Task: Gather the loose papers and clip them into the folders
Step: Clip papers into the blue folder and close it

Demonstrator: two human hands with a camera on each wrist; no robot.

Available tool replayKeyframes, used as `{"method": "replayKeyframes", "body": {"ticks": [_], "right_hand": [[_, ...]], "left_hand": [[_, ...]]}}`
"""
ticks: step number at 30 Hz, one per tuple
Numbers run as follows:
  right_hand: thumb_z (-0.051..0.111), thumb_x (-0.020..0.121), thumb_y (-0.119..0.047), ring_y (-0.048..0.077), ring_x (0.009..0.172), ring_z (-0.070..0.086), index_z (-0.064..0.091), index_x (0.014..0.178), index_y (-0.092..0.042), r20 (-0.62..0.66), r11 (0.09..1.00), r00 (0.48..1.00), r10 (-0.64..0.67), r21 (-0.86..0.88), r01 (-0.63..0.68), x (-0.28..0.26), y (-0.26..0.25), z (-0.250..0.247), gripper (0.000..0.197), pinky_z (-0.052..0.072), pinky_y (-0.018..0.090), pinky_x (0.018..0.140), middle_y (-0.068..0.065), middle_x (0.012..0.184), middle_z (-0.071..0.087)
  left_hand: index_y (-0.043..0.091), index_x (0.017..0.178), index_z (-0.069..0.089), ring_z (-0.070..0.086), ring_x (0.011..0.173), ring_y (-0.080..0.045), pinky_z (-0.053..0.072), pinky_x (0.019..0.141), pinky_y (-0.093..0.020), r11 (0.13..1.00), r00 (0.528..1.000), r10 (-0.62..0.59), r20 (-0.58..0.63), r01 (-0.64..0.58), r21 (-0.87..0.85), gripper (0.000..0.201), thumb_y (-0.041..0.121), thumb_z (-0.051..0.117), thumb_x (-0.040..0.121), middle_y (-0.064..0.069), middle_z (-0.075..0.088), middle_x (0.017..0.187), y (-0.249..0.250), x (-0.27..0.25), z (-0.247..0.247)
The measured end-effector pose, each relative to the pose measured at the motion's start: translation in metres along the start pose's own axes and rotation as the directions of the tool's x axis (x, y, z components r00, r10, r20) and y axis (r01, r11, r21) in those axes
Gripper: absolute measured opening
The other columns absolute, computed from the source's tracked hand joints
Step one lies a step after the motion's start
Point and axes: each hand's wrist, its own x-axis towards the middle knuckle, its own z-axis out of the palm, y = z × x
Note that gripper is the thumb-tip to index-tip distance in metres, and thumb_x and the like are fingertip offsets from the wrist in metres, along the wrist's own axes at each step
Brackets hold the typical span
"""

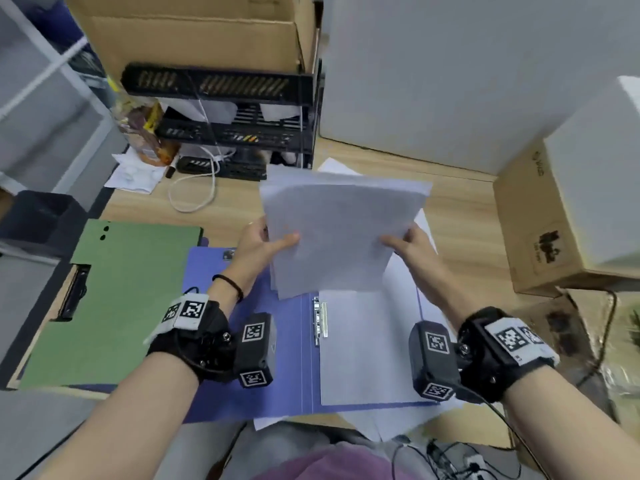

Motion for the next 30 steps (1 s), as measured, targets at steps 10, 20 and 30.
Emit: {"method": "replayKeyframes", "body": {"ticks": [10,20,30], "right_hand": [[0.042,0.096,-0.025,0.007,0.089,0.064,0.060,0.102,-0.022,-0.041,0.998,0.999,0.035,-0.053,-0.037,0.029,0.013,-0.017,0.019,0.051,0.018,0.073,-0.008,0.102,0.068],[0.052,0.097,-0.021,0.017,0.100,0.049,0.047,0.135,-0.010,-0.146,0.905,0.913,0.381,-0.141,-0.401,0.069,0.092,-0.062,0.040,0.039,0.028,0.082,0.005,0.123,0.051],[0.059,0.083,-0.021,0.034,0.129,0.034,0.034,0.132,-0.001,-0.497,0.729,0.764,0.412,-0.323,-0.604,0.122,0.109,-0.077,0.058,0.038,0.049,0.103,0.016,0.141,0.031]], "left_hand": [[0.018,0.111,0.060,0.063,0.085,-0.005,0.051,0.069,-0.011,0.966,0.993,-0.054,-0.105,0.078,0.246,0.017,0.022,0.056,0.095,0.003,0.066,0.103,-0.004,0.014,0.038],[0.021,0.105,0.058,0.056,0.071,-0.002,0.041,0.055,-0.018,0.905,0.900,-0.300,-0.317,0.373,0.204,0.013,0.017,0.050,0.096,0.007,0.063,0.090,-0.058,-0.001,0.043],[0.012,0.108,0.063,0.061,0.082,-0.015,0.043,0.058,-0.020,0.810,0.849,-0.422,-0.317,0.510,0.290,0.020,0.019,0.050,0.095,0.001,0.064,0.095,-0.093,-0.011,0.045]]}}
